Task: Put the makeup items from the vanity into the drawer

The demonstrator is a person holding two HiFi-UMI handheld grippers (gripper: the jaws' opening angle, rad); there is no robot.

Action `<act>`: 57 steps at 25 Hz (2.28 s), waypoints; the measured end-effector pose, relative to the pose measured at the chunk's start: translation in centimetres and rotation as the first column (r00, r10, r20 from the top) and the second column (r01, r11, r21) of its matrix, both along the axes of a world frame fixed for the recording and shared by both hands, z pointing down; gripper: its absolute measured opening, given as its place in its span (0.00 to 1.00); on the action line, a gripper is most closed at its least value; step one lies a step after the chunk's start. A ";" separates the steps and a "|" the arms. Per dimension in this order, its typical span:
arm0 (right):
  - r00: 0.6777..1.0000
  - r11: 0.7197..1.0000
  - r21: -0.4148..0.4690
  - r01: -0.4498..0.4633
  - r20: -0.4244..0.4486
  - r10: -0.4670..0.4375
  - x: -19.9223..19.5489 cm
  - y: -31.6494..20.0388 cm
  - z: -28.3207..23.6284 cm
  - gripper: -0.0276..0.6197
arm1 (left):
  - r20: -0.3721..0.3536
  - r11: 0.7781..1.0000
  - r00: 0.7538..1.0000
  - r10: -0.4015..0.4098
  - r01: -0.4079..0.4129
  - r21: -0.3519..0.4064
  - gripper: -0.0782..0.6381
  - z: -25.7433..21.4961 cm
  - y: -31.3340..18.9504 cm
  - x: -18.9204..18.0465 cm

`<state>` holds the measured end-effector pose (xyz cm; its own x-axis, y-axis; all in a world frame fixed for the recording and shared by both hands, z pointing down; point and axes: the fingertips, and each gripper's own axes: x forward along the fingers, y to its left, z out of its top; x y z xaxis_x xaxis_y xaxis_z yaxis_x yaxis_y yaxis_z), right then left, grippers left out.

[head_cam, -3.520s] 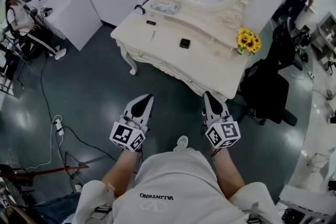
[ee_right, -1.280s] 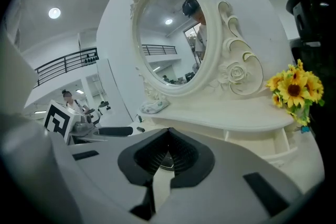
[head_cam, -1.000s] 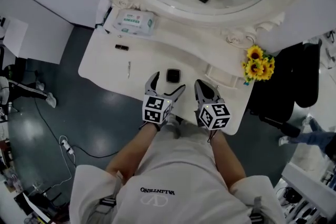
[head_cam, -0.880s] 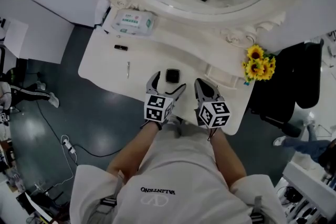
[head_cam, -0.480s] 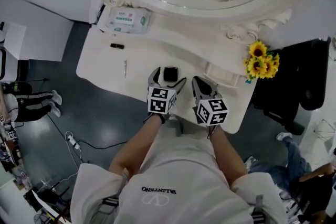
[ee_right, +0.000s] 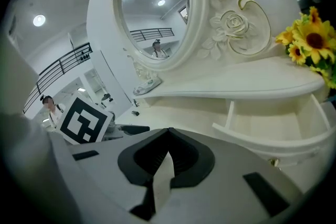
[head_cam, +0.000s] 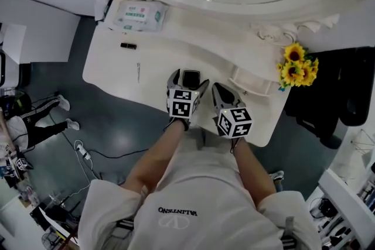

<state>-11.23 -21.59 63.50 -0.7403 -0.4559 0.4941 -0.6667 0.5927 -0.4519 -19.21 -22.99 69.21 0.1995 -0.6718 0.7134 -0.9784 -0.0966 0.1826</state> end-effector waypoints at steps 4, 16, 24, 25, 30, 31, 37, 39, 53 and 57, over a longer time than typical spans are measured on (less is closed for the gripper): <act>1.000 1.000 -0.010 -0.009 -0.005 0.009 0.3 -0.2 0.4 0.06 | 0.032 0.999 0.999 -0.003 0.004 -0.037 0.78 0.9 -0.1 -0.1; 1.000 1.000 -0.024 -0.014 -0.004 0.014 0.8 0.0 0.8 0.06 | 0.144 0.999 0.990 -0.011 0.018 -0.050 0.77 2.5 0.1 -0.4; 1.000 1.000 -0.020 -0.021 -0.001 0.021 1.3 0.1 0.6 0.06 | 0.157 0.999 0.987 -0.012 0.018 -0.036 0.70 2.3 0.1 -0.2; 1.000 1.000 -0.019 -0.023 -0.001 0.023 1.3 0.2 0.6 0.06 | 0.160 0.999 0.987 -0.007 0.012 -0.034 0.68 2.2 0.2 -0.1; 0.999 0.999 -0.008 -0.034 0.002 0.034 1.9 0.4 0.2 0.06 | 0.154 0.999 0.988 0.002 0.003 -0.033 0.60 2.2 0.2 0.4; 0.999 0.999 -0.007 -0.035 0.004 0.035 2.0 0.5 0.0 0.06 | 0.155 0.999 0.988 0.004 0.002 -0.036 0.60 2.1 0.3 0.4; 0.998 0.998 0.017 -0.057 0.018 0.056 3.3 0.7 -1.1 0.06 | 0.149 1.000 0.989 0.011 -0.007 -0.026 0.59 0.7 0.9 0.6; 0.997 0.997 0.031 -0.073 0.023 0.072 3.9 0.6 -1.6 0.06 | 0.134 1.000 0.991 0.012 -0.011 -0.007 0.59 -0.6 1.0 1.1; 0.962 0.956 0.112 -0.271 0.057 0.266 12.5 -1.4 -5.6 0.06 | 0.046 0.978 0.986 0.163 -0.167 0.123 0.59 -8.8 -1.5 10.8; 0.946 0.938 0.124 -0.323 0.053 0.319 15.6 -1.7 -6.0 0.06 | 0.038 0.966 0.973 0.226 -0.229 0.123 0.59 -9.1 -1.9 14.8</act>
<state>4.41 -23.28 57.45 -0.5580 -0.7304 0.3938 -0.8180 0.4044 -0.4091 -4.44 -24.89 60.14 0.3417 -0.6955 0.6320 -0.9319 -0.3377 0.1323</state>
